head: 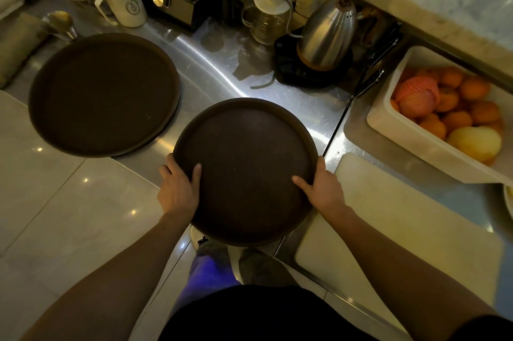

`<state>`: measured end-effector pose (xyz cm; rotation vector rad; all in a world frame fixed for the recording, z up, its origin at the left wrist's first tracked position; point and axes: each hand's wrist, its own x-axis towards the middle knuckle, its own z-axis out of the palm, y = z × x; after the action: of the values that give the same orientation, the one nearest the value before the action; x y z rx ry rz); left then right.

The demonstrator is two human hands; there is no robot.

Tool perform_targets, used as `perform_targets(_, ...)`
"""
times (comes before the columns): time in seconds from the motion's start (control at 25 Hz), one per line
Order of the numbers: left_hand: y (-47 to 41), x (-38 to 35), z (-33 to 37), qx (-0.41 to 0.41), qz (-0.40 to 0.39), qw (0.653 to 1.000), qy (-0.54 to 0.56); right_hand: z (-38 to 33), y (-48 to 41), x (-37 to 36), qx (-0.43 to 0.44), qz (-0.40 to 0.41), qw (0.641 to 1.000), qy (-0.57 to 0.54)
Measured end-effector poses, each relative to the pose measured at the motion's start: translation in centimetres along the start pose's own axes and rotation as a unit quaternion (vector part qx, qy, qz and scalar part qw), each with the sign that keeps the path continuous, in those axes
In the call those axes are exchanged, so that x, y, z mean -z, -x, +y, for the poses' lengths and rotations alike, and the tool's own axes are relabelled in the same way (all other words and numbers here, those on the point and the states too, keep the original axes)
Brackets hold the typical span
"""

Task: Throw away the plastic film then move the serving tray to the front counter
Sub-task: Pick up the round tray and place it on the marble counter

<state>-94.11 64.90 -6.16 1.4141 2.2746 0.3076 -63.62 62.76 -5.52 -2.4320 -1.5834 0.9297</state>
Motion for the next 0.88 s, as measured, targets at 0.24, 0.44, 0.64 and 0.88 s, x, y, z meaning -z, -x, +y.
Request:
perform_targets(0.24,-0.1,0.0,0.2,0.019,0.009,1.0,-0.016,0.2,0.2,-0.3,0.003,-0.025,0.999,0.021)
perform_targets(0.44,-0.8,-0.3,0.2,0.028,0.015,0.999,-0.024,-0.1,-0.1,0.1,-0.003,-0.051,0.999,-0.012)
perform_targets(0.64,-0.6,-0.4,0.2,0.01,0.018,1.0,-0.023,-0.1,0.3,-0.4,-0.011,-0.025,0.999,-0.04)
perform_targets(0.88,0.2,0.0,-0.3,0.001,0.007,1.0,-0.002,0.1,1.1,-0.8,0.009,0.027,0.998,-0.064)
